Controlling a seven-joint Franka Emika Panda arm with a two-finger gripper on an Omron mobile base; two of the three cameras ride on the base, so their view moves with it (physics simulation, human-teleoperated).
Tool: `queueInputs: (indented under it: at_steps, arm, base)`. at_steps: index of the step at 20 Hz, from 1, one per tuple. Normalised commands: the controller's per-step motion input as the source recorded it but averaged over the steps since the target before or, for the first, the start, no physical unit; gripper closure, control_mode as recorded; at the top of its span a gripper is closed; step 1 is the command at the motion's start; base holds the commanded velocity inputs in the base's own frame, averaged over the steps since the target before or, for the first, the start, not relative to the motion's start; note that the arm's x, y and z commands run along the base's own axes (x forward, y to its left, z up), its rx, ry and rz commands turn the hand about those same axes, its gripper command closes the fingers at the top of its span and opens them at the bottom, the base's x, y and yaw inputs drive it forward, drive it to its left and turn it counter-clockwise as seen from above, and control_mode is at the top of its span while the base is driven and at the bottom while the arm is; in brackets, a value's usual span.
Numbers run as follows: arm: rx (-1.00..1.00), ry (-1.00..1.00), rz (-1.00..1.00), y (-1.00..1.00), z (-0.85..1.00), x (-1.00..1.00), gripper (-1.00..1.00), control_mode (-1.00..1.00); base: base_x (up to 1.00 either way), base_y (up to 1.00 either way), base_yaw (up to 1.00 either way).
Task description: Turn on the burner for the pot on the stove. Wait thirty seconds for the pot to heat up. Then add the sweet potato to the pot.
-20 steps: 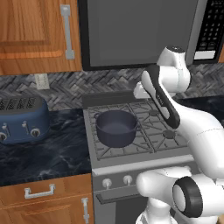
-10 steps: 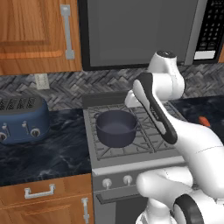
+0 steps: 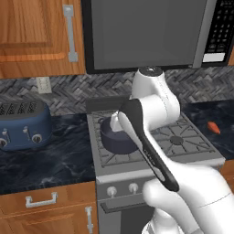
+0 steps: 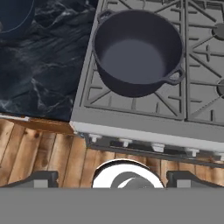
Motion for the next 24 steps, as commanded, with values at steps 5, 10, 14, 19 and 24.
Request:
queueInputs:
  at_steps: [5,10,14,19,24]
  arm:
    - [-0.06,-0.05,0.00,0.80,-0.20,-0.92,-1.00,-1.00]
    - [-0.06,-0.15,0.00,0.61,-0.38,-0.74,-1.00,-1.00]
    - [-0.02,-0.20,-0.03,0.46,-0.41,-0.45,-1.00,-1.00]
    - [-0.02,-0.30,-0.07,0.33,-0.33,-0.12,-1.00,-1.00]
    - [-0.06,-0.35,-0.12,0.13,-0.43,0.00,-1.00,-1.00]
  base:
    - [0.00,0.00,0.00]
    - [0.00,0.00,0.00]
    - [0.00,0.00,0.00]
    - [0.00,0.00,0.00]
    - [0.00,0.00,0.00]
